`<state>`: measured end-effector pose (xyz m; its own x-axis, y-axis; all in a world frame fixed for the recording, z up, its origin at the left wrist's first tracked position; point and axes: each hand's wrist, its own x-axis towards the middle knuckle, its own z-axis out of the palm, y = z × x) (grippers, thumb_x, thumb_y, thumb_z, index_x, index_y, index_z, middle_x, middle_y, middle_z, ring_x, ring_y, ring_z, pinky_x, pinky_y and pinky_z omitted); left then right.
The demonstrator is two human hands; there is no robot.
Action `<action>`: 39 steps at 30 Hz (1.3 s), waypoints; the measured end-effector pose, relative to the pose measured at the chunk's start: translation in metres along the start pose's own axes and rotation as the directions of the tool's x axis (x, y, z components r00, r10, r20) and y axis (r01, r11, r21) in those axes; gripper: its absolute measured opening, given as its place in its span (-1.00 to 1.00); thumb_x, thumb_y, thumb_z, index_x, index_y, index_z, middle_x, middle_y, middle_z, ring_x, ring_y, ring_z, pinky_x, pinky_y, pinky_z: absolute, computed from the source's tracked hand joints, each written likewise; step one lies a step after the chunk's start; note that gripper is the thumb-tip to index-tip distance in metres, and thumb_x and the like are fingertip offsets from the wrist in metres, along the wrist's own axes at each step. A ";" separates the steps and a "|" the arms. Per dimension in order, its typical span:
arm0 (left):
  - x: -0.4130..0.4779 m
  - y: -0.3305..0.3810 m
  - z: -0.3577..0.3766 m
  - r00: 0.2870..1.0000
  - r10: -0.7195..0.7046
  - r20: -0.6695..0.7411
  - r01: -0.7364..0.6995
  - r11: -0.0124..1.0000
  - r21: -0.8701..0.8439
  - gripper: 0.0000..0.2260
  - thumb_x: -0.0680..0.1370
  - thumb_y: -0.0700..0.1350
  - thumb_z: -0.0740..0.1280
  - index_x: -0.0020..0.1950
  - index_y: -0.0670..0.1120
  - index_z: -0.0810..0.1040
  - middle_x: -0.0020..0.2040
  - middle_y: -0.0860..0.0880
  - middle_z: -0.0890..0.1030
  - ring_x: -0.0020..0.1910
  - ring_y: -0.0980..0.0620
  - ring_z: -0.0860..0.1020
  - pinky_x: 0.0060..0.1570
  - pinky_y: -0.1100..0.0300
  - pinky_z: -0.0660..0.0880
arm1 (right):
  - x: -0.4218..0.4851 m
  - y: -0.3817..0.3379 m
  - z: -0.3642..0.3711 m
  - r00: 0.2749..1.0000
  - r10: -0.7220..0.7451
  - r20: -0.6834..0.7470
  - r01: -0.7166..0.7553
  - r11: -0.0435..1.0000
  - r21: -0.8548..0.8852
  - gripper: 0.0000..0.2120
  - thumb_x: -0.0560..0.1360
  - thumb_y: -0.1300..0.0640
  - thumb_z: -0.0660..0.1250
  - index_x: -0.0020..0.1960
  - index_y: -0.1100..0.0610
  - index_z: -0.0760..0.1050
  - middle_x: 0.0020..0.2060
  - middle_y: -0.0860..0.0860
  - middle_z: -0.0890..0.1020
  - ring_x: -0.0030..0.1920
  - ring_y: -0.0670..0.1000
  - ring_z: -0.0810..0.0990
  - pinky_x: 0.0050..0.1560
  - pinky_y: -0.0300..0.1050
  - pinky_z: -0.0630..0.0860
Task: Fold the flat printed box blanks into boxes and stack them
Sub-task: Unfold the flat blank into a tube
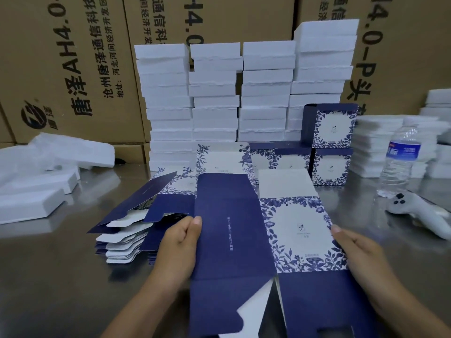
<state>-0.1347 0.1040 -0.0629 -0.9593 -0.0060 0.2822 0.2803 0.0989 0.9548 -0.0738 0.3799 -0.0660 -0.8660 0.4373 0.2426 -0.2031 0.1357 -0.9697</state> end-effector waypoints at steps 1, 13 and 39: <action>0.000 0.001 -0.001 1.000 -0.009 0.014 0.009 1.000 0.002 -0.56 0.60 0.06 0.19 -0.12 -0.36 0.37 -0.23 -0.27 0.50 -0.21 -0.08 0.43 -0.14 -0.09 0.44 | 0.001 -0.001 0.000 1.000 0.011 -0.024 -0.011 1.000 0.005 -0.69 0.58 0.13 0.23 -0.26 0.11 0.66 -0.28 -0.03 0.70 -0.31 -0.11 0.64 -0.32 -0.33 0.53; -0.003 0.002 0.003 0.999 -0.047 -0.013 0.045 0.991 -0.129 -0.63 0.62 0.07 0.17 -0.14 -0.20 0.54 -0.17 -0.24 0.61 -0.19 -0.12 0.54 -0.06 -0.08 0.49 | 0.000 0.004 -0.002 1.000 -0.006 0.015 0.007 0.996 -0.091 -0.71 0.58 0.12 0.22 -0.21 0.22 0.60 -0.39 0.04 0.63 -0.46 -0.13 0.48 -0.47 -0.40 0.40; -0.001 0.004 -0.001 0.999 0.018 0.032 -0.024 0.979 0.204 -0.62 0.63 -0.05 0.14 -0.15 -0.37 0.43 -0.27 -0.18 0.49 -0.27 -0.02 0.41 -0.20 0.10 0.32 | -0.007 -0.015 0.003 0.981 0.188 -0.039 -0.190 0.981 -0.042 -0.71 0.59 0.15 0.21 -0.20 0.21 0.61 -0.29 0.19 0.65 -0.29 0.11 0.58 -0.31 -0.16 0.45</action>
<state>-0.1326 0.1037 -0.0588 -0.9547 0.0275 0.2962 0.2905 0.3002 0.9086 -0.0656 0.3719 -0.0532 -0.8704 0.4891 0.0566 -0.0156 0.0875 -0.9960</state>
